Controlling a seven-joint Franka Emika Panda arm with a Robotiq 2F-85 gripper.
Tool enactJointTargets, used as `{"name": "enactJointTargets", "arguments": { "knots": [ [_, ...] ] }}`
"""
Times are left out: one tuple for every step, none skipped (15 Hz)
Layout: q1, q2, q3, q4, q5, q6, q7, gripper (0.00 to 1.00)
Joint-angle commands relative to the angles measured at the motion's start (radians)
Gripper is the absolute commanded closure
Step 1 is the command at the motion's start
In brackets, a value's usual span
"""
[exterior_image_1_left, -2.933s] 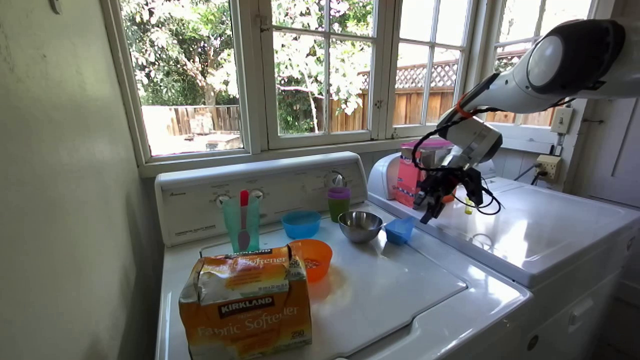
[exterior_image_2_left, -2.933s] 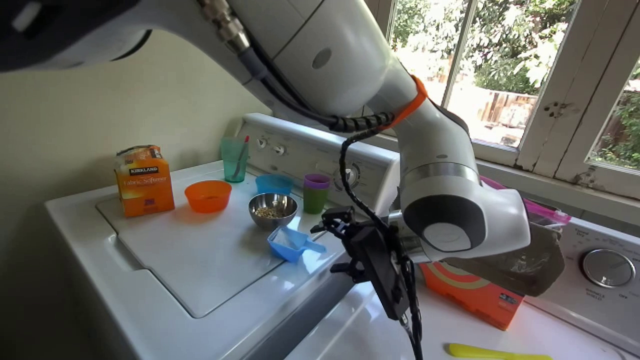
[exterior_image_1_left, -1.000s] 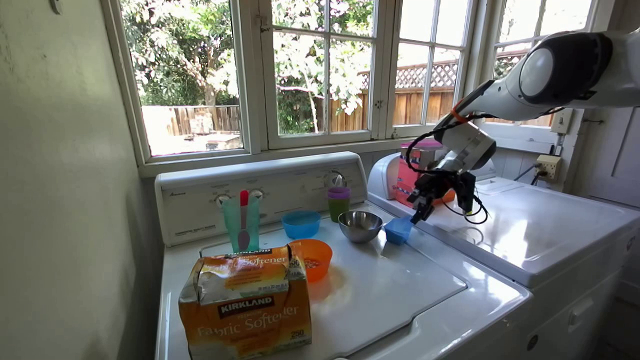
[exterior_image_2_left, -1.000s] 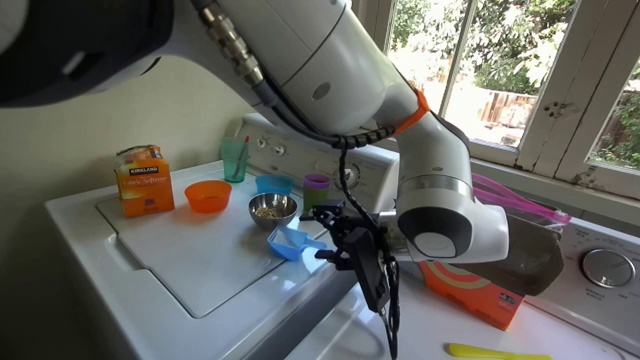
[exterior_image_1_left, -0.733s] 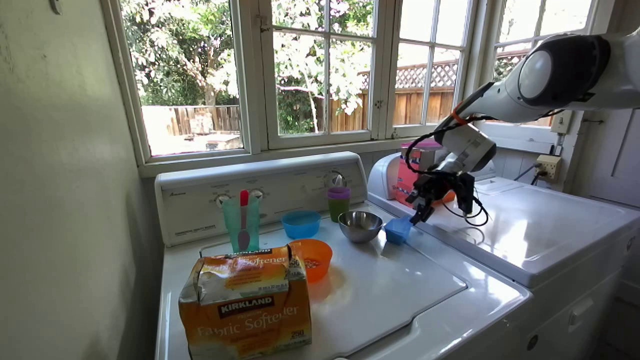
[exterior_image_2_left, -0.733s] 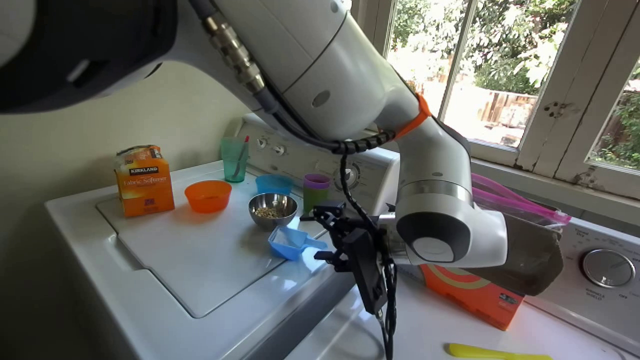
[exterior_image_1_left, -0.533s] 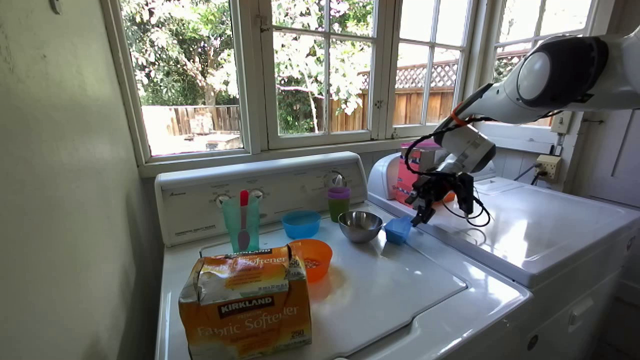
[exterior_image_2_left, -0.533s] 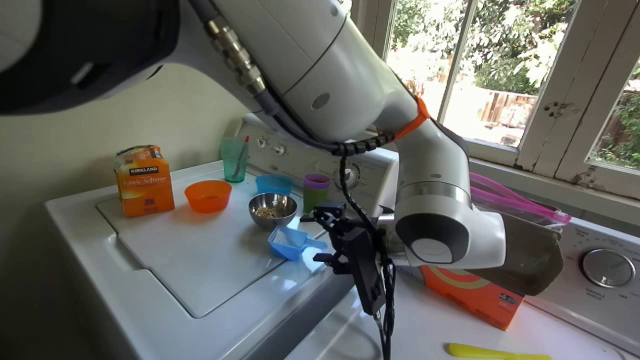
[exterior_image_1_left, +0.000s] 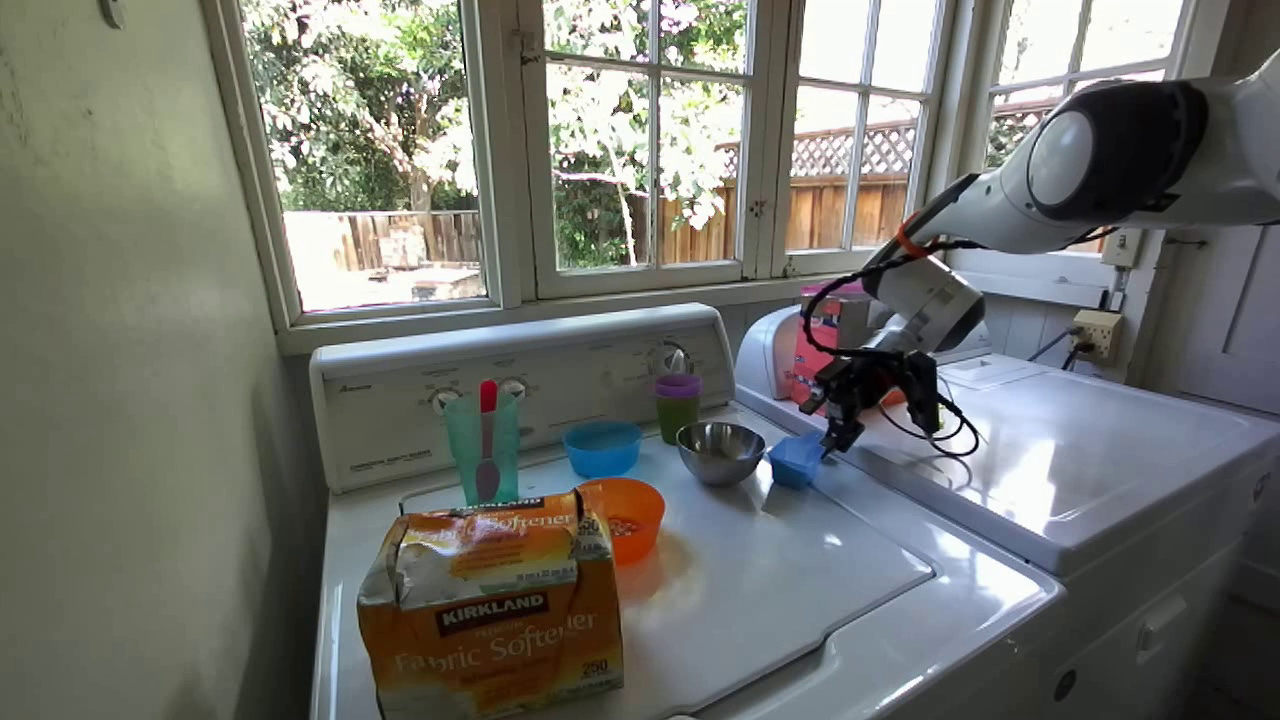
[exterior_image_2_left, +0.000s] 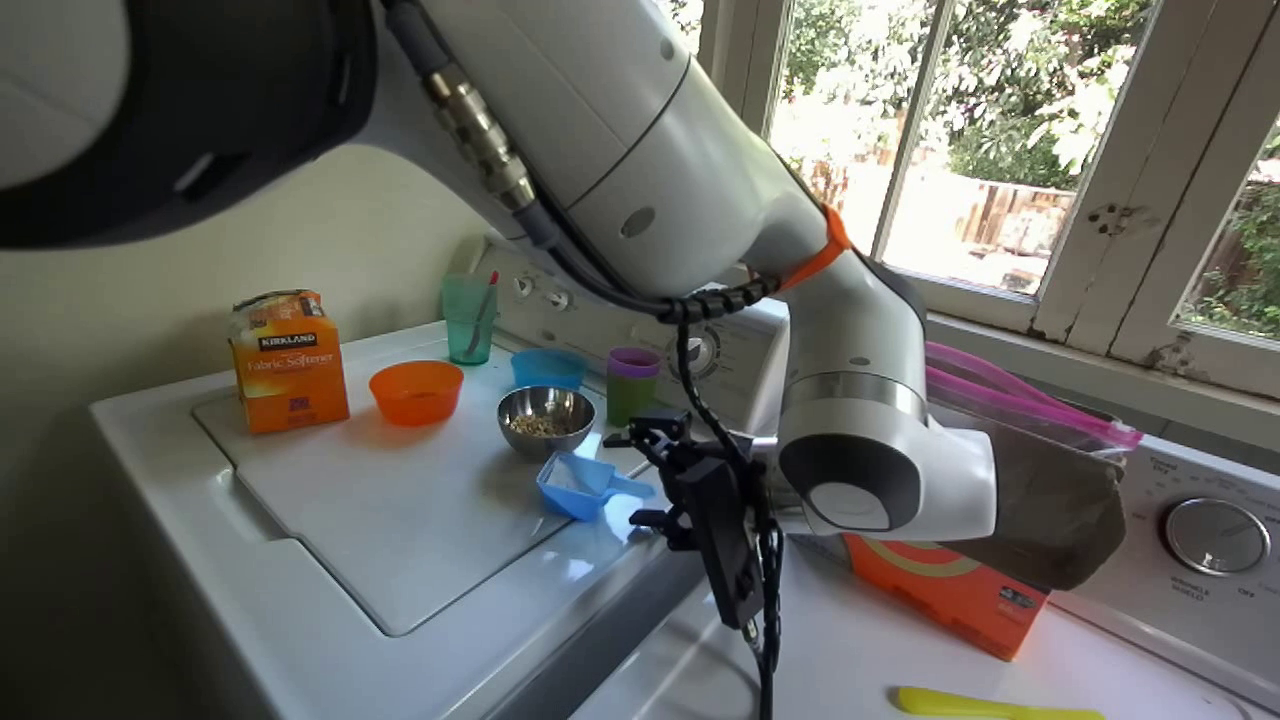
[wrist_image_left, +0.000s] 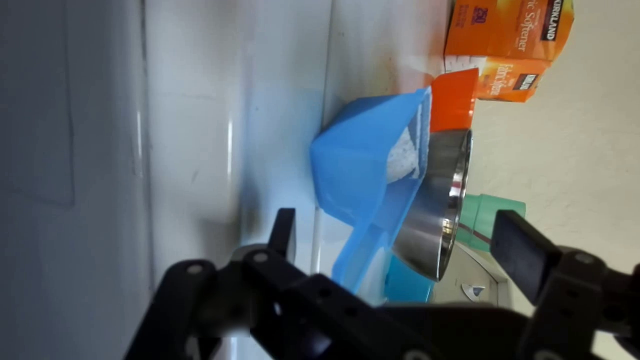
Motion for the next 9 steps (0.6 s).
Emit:
{"name": "enactJointTargets", "arguments": {
  "knots": [
    [0.003, 0.052, 0.007, 0.052, 0.030, 0.002, -0.013, 0.00],
    [0.002, 0.057, 0.010, 0.058, 0.033, -0.004, -0.012, 0.00],
    [0.000, 0.062, 0.014, 0.067, 0.035, -0.009, -0.022, 0.00],
    [-0.001, 0.065, 0.016, 0.073, 0.036, -0.008, -0.034, 0.00],
    [-0.003, 0.070, 0.021, 0.080, 0.040, -0.011, -0.048, 0.00],
    [-0.003, 0.072, 0.022, 0.085, 0.041, -0.010, -0.055, 0.00],
    [-0.003, 0.074, 0.023, 0.090, 0.042, -0.009, -0.061, 0.00],
    [-0.005, 0.078, 0.026, 0.095, 0.045, -0.009, -0.073, 0.00],
    [-0.006, 0.081, 0.028, 0.099, 0.049, -0.008, -0.081, 0.00]
  ]
}}
